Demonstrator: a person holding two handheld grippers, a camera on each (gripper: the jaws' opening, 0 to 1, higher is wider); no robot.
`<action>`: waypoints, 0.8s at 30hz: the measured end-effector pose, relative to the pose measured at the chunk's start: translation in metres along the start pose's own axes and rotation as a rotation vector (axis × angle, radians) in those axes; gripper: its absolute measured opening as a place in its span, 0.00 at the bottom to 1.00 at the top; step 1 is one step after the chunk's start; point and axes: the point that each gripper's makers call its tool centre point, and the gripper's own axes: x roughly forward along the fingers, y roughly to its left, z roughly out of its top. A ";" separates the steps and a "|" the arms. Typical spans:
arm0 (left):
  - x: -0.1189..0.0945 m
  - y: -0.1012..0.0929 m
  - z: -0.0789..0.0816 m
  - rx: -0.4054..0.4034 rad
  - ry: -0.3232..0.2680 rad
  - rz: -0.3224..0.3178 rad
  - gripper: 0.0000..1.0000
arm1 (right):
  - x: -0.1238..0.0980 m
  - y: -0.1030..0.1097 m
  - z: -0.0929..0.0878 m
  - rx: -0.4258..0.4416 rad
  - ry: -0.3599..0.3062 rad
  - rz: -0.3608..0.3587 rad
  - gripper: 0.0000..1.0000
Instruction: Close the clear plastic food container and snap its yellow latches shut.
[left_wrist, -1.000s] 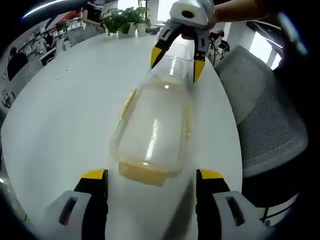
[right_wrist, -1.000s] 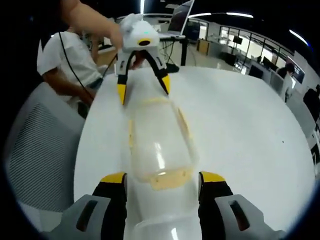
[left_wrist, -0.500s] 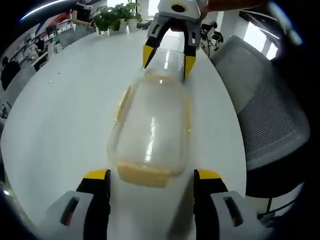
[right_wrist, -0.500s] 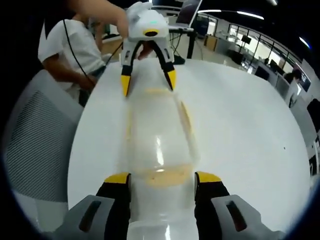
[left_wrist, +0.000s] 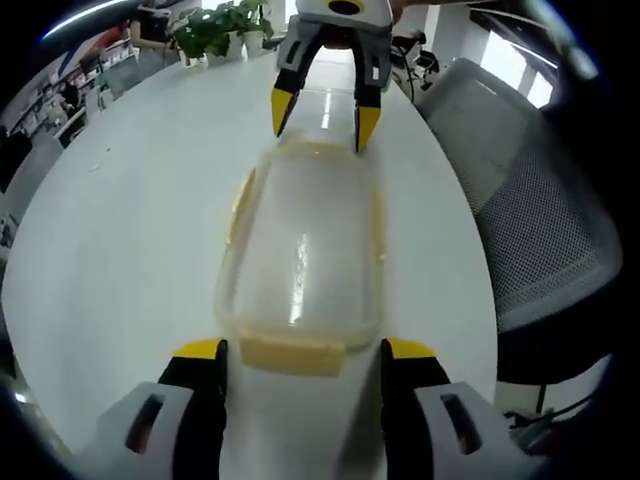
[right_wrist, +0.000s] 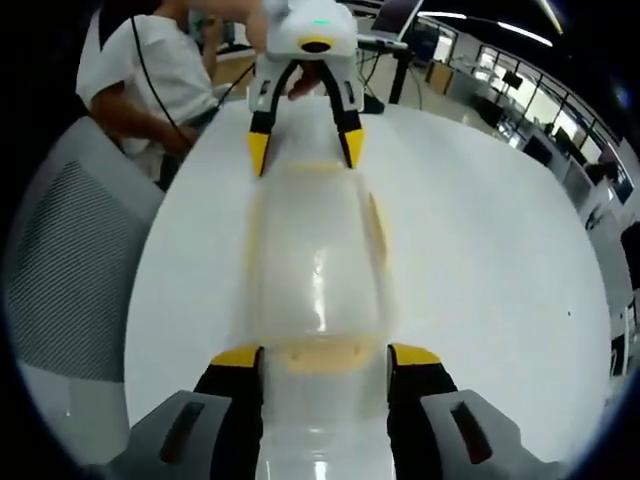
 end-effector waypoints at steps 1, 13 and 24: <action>0.000 0.001 0.000 0.004 0.001 0.001 0.62 | 0.001 0.000 -0.002 -0.010 0.019 0.000 0.47; 0.001 0.004 -0.001 0.040 0.011 0.007 0.58 | 0.010 -0.001 -0.008 -0.016 0.065 0.017 0.45; 0.000 0.004 -0.001 0.054 0.028 0.002 0.56 | 0.012 -0.004 -0.011 0.014 0.112 0.029 0.43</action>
